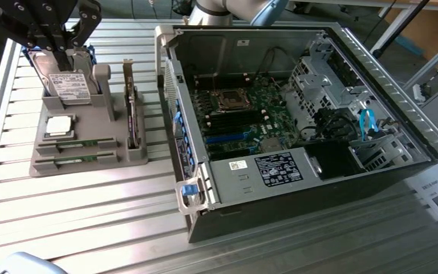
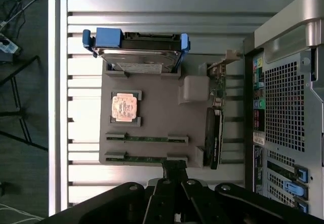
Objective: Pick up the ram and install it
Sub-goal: 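Pick up the ram and move it above insertion slot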
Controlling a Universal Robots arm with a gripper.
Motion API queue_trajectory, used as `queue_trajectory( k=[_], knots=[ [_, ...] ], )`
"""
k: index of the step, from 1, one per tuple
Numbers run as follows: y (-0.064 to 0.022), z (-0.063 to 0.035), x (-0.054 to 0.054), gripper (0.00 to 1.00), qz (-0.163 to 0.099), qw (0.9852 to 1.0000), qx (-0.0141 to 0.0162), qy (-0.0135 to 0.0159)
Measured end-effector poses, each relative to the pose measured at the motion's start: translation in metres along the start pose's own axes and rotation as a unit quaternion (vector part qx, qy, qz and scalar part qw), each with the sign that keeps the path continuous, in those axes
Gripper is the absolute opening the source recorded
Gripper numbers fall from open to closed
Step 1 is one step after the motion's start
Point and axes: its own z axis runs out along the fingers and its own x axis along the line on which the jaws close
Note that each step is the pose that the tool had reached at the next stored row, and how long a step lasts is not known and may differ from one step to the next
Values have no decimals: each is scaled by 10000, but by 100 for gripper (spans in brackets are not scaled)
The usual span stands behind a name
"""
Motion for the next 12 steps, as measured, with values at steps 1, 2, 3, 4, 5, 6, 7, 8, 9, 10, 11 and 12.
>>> queue_trajectory(
  k=[1,2,3,4,5,6,7,8,9,10,11,12],
  knots=[
    [0,0,0,10,-33,10000,-1,1],
    [0,0,0,10,-64,10000,-1,3],
    [0,0,0,10,-93,10000,-2,4],
    [0,0,0,10,-123,9999,-3,6],
    [0,0,0,10,-156,9999,-4,7],
    [0,0,0,10,-188,9998,-5,8],
    [0,0,0,10,-220,9998,-6,9],
    [0,0,0,10,-251,9997,-6,11],
    [0,0,0,10,-280,9996,-7,12],
    [0,0,0,10,-311,9995,-8,14],
    [0,0,0,10,-343,9994,-8,15],
    [0,0,0,10,-373,9993,-9,17]
  ],
)
